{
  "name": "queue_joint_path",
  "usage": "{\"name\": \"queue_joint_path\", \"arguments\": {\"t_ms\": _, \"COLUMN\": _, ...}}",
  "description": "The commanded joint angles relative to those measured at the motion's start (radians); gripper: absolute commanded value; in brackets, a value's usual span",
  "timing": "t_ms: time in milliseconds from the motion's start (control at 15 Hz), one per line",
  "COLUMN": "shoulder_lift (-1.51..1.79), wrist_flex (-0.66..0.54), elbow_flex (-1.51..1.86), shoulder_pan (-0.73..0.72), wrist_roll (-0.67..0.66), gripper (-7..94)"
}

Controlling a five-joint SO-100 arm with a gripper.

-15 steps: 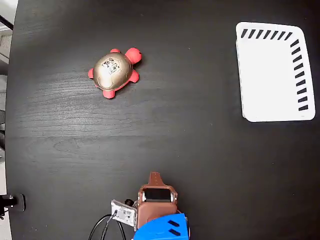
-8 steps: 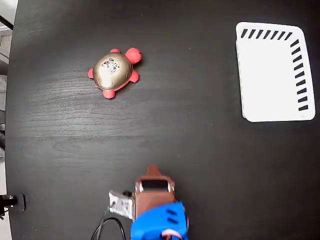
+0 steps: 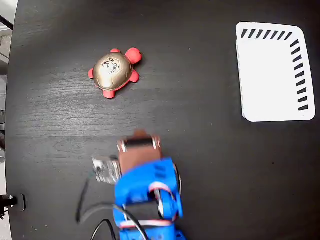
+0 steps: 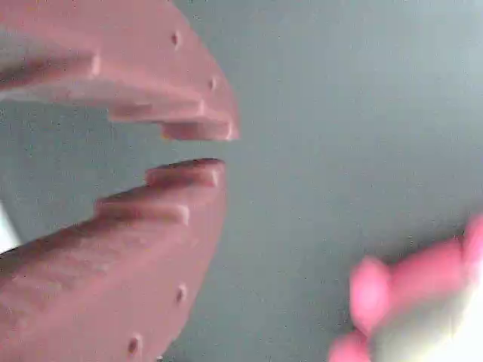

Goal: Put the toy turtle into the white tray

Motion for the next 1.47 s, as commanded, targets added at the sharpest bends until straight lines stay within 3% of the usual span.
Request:
{"name": "queue_joint_path", "arguments": {"t_ms": 0, "shoulder_lift": -0.267, "wrist_flex": 0.135, "elbow_flex": -0.416, "shoulder_pan": -0.018, "wrist_roll": -0.032, "gripper": 0}}
{"name": "queue_joint_path", "arguments": {"t_ms": 200, "shoulder_lift": -0.514, "wrist_flex": 0.127, "elbow_flex": -0.649, "shoulder_pan": -0.040, "wrist_roll": -0.153, "gripper": 0}}
{"name": "queue_joint_path", "arguments": {"t_ms": 400, "shoulder_lift": -0.767, "wrist_flex": 0.268, "elbow_flex": -0.969, "shoulder_pan": -0.067, "wrist_roll": -0.199, "gripper": 0}}
{"name": "queue_joint_path", "arguments": {"t_ms": 667, "shoulder_lift": -0.991, "wrist_flex": 0.354, "elbow_flex": -1.266, "shoulder_pan": -0.081, "wrist_roll": -0.313, "gripper": 1}}
{"name": "queue_joint_path", "arguments": {"t_ms": 1000, "shoulder_lift": -1.141, "wrist_flex": 0.451, "elbow_flex": -1.437, "shoulder_pan": -0.109, "wrist_roll": -0.419, "gripper": 38}}
{"name": "queue_joint_path", "arguments": {"t_ms": 1200, "shoulder_lift": -1.250, "wrist_flex": 0.509, "elbow_flex": -1.543, "shoulder_pan": -0.103, "wrist_roll": -0.436, "gripper": 50}}
{"name": "queue_joint_path", "arguments": {"t_ms": 1400, "shoulder_lift": -1.345, "wrist_flex": 0.551, "elbow_flex": -1.628, "shoulder_pan": -0.081, "wrist_roll": -0.462, "gripper": 52}}
